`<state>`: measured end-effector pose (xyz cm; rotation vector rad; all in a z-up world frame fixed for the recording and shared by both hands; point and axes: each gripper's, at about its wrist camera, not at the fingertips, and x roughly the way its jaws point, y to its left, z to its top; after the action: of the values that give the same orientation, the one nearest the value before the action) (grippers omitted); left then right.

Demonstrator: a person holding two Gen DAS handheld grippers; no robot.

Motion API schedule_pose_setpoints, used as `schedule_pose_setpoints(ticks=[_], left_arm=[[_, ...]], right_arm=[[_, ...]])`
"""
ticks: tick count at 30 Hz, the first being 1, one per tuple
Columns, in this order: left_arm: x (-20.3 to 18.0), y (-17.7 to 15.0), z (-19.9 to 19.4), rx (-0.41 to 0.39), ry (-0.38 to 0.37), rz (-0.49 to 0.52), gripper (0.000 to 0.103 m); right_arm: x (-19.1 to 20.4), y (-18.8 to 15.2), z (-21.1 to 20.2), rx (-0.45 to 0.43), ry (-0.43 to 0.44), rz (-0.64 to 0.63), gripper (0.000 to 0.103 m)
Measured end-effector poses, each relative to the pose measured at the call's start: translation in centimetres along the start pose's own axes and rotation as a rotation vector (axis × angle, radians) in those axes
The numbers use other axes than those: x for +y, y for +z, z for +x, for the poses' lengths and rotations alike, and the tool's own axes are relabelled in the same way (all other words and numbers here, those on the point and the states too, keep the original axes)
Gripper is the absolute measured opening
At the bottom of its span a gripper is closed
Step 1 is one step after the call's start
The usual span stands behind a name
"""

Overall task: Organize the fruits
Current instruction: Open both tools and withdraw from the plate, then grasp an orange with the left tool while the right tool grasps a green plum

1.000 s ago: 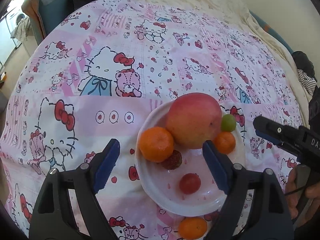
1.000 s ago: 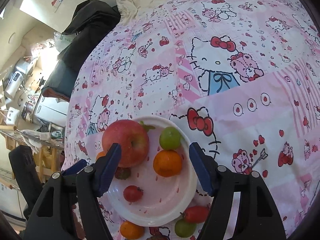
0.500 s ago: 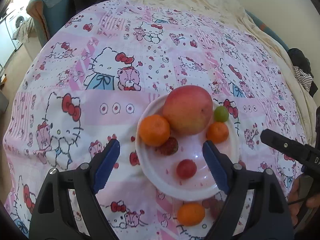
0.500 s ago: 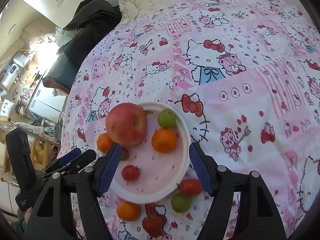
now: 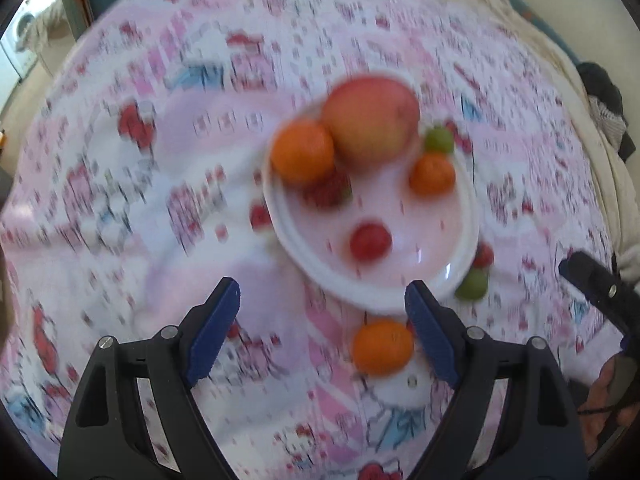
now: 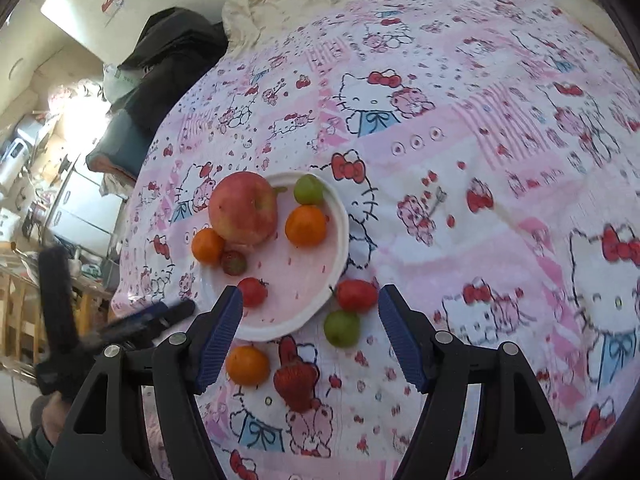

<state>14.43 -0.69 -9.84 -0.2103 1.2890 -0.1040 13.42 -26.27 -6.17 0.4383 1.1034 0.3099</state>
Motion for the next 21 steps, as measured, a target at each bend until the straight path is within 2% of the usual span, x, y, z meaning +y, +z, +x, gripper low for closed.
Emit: schedule_pose_setpoints(ticks=[2,8,10,11,12,14,15,21], left_arm=[[-0.3,-1.4,0.7,0.039,-0.052,-0.005,0.082],[-2.5,-3.6,2.6,0.103,-0.050,0.061,0.075],[-3.1,-3.8,3.2,0.115,-0.034,0.091,0.067],[-3.4,-4.0,3.5,0.116,-0.029,0.111,0.057],[-3.5,-3.9,3.6,0.118,-0.045,0.122,0.051],[-3.9,-3.8,3.7,0.113,-0.054,0.147,0.046],[-4.1,-3.9,3.6,0.104,-0.058,0.160,0.039],[-4.2,-3.7,3.0,0.100,-0.044,0.177,0.038]], right_arm=[[-0.6,-0.6,-0.1,0.013,-0.007,0.017,0.073],[-1.8,-1.3,-0.1,0.035,-0.027,0.036,0.073],[-2.2,-1.3,-0.4,0.029,-0.020,0.054,0.073],[-2.5,-1.3,-0.4,0.026,-0.018,0.065,0.073],[-2.7,-1.2,-0.5,0.024,-0.017,0.076,0.073],[-3.2,-1.1,-0.4,0.023,-0.023,0.097,0.073],[-3.4,-1.1,-0.4,0.022,-0.024,0.105,0.073],[-4.6,-1.0,0.7,0.062,-0.007,0.166,0.072]])
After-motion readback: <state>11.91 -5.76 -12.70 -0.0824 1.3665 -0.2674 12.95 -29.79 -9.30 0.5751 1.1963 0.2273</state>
